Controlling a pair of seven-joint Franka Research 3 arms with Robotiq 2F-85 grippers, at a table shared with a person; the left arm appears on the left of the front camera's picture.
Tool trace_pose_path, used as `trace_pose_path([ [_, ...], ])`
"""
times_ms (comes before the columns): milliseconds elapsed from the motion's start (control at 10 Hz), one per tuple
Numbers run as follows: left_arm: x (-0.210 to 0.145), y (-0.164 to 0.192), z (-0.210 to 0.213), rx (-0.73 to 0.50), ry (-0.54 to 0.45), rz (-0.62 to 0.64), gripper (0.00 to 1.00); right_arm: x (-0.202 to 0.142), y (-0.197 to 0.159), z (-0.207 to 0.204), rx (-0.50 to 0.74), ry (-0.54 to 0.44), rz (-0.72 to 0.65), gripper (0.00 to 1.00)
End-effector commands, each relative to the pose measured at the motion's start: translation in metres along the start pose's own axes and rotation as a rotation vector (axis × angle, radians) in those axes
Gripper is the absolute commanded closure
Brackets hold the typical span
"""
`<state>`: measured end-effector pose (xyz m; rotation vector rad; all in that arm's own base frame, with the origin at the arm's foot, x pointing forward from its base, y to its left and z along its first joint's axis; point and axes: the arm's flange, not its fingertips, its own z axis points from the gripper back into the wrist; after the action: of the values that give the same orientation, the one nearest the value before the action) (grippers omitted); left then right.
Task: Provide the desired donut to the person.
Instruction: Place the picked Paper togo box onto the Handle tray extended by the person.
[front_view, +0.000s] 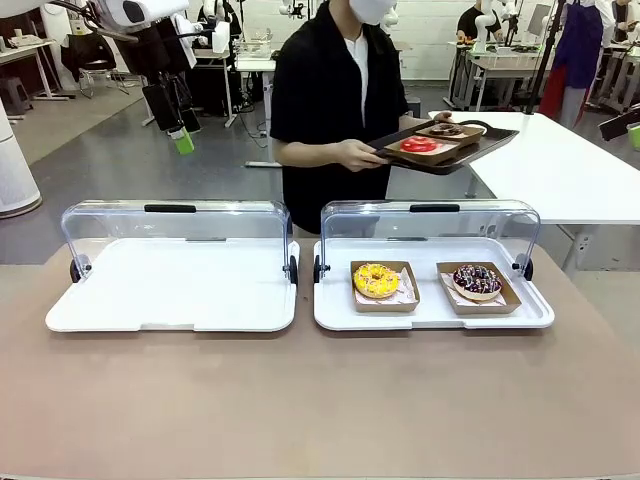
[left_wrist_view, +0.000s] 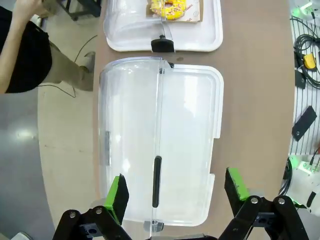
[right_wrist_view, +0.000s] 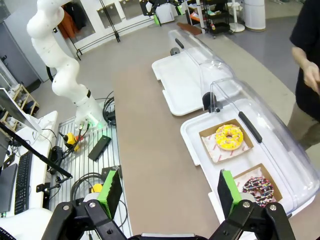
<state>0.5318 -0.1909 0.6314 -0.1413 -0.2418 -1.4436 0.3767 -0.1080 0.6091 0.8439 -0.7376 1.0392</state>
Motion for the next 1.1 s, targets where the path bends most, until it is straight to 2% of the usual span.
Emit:
trace_pose_path([
  [0, -0.024, 0.006, 0.008, -0.053, -0.127, -0.044, 0.00, 0.000, 0.000, 0.000, 0.009, -0.014, 0.010, 0.00],
  [200, -0.085, 0.010, 0.029, -0.121, -0.379, -0.110, 0.00, 0.000, 0.000, 0.000, 0.009, -0.014, 0.010, 0.00],
  [300, -0.123, 0.012, 0.038, -0.126, -0.456, -0.112, 0.00, 0.000, 0.000, 0.000, 0.009, -0.014, 0.010, 0.00],
  [500, -0.185, 0.012, 0.045, -0.105, -0.592, -0.150, 0.00, 0.000, 0.000, 0.000, 0.009, -0.014, 0.010, 0.00],
  [700, -0.246, 0.014, 0.038, -0.088, -0.729, -0.091, 0.00, 0.000, 0.000, 0.000, 0.009, -0.014, 0.010, 0.00],
  [1000, -0.299, 0.008, 0.016, -0.070, -0.862, -0.061, 0.00, 0.000, 0.000, 0.000, 0.009, -0.014, 0.010, 0.00],
])
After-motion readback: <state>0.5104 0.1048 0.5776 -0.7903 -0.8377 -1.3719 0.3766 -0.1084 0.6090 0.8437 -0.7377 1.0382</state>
